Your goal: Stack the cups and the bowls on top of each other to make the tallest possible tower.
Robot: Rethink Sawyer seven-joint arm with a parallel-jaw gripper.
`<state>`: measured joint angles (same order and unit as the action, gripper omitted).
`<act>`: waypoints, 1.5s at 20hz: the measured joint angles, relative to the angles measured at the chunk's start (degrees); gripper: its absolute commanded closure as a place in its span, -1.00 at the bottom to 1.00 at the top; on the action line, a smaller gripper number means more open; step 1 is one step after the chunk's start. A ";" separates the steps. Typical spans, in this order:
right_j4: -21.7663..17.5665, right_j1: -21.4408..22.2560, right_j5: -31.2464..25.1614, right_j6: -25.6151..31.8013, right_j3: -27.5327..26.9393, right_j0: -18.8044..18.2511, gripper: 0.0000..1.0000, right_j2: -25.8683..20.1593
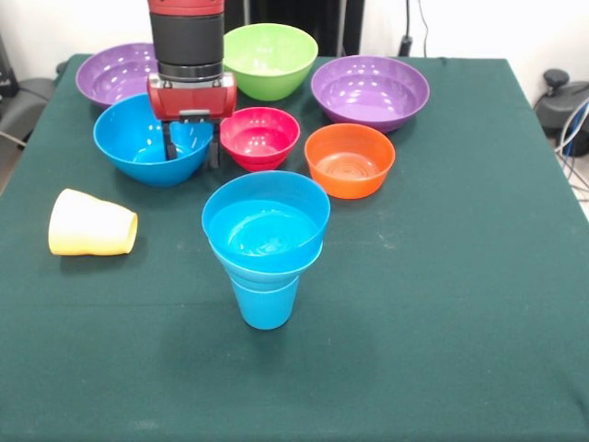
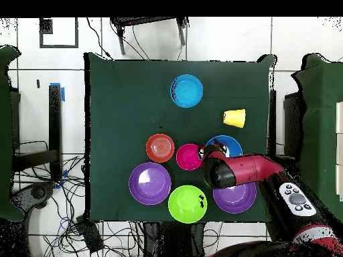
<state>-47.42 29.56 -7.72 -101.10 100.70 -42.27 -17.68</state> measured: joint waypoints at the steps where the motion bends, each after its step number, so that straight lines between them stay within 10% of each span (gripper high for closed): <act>1: 0.00 0.00 0.00 0.00 0.00 0.12 -1.00 0.16; 30: 0.05 1.11 3.14 0.00 5.32 10.42 -1.00 13.22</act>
<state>-47.38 30.67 -4.58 -101.10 106.02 -31.85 -4.45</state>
